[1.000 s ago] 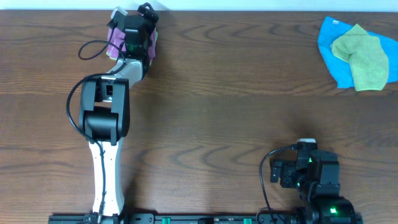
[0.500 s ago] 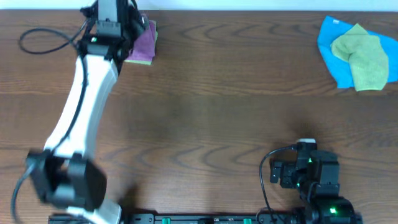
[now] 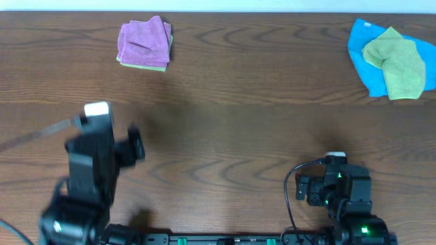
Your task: Fold the cloth
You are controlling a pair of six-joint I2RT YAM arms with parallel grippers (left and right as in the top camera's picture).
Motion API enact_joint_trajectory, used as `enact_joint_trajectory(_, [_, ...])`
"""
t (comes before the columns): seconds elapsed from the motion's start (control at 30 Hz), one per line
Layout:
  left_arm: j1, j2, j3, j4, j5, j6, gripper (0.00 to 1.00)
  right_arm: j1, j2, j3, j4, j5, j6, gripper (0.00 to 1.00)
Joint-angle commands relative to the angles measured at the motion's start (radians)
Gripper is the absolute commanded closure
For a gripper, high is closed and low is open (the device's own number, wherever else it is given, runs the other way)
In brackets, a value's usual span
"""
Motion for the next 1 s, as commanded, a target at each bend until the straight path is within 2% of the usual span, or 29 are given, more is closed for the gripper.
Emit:
enact_joint_trajectory(0.0, [0.065,-0.180,-0.227,0.044,0.188,0.126,0.05,-0.006,-0.004,0.003,0.000,0.006,0.009,0.01])
enact_joint_trajectory(0.1, [0.122,-0.323,-0.377,0.062,0.324,0.183,0.05,-0.006,-0.004,0.003,0.000,0.006,0.009,0.01])
enact_joint_trajectory(0.43, [0.178,-0.590,-0.639,0.005,0.293,0.182,0.05,-0.006,-0.004,0.003,0.000,0.006,0.009,0.01])
enact_joint_trajectory(0.97, [0.178,-0.590,-0.639,0.005,0.293,0.182,0.05,-0.006,-0.004,0.003,0.000,0.006,0.009,0.01])
